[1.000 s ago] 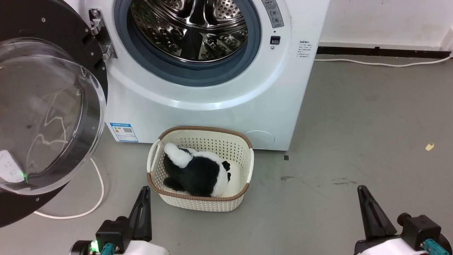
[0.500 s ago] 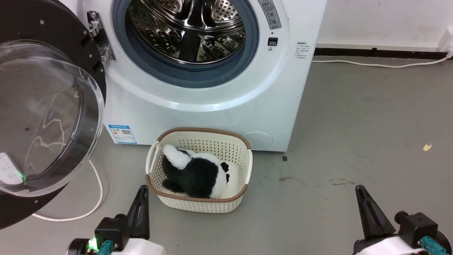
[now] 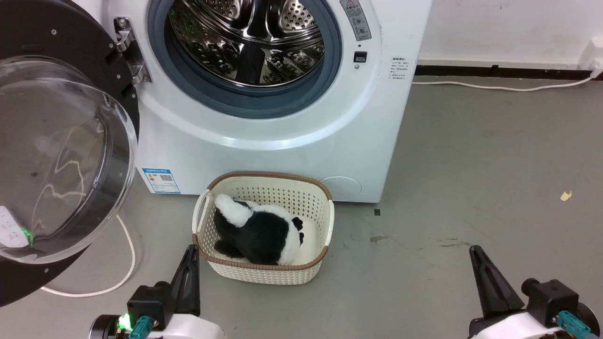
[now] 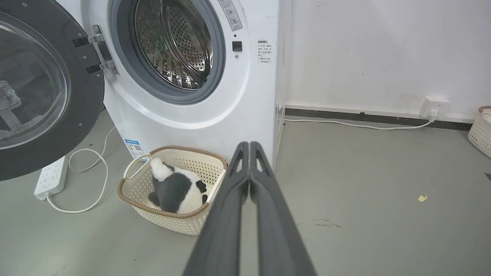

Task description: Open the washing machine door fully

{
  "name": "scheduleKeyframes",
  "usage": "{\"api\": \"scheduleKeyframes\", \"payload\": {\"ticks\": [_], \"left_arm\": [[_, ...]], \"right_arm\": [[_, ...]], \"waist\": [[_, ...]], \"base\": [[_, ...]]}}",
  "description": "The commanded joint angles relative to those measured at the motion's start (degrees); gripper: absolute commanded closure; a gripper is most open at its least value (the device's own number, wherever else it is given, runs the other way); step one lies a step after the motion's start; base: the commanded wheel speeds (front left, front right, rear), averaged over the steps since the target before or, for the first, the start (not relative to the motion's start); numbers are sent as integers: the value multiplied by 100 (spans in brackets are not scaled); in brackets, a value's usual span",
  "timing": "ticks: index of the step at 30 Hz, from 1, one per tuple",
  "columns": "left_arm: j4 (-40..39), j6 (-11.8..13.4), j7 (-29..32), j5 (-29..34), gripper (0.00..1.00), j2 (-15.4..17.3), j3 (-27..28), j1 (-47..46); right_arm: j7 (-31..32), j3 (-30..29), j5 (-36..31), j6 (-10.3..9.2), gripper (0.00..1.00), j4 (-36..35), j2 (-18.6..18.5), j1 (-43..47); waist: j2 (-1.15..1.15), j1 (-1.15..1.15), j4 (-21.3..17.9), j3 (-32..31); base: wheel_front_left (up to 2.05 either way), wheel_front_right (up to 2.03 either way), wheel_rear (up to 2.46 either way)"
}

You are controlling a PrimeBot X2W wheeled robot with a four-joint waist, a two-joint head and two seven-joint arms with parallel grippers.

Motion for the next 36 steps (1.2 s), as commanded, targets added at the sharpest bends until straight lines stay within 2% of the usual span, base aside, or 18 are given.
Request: {"api": "scheduleKeyframes", "payload": {"ticks": [1, 36], "left_arm": [[-33, -31, 36, 76, 100, -7, 48, -35], [-199, -231, 433, 408, 100, -156, 333, -66]], "right_arm": [[34, 11, -22, 2, 100, -40, 9, -60], [425, 60, -213, 3, 100, -240, 16, -116]], "waist": [[0, 0, -3, -3], [0, -1, -83, -73]], "base": [[0, 0, 0], [0, 0, 0]]}}
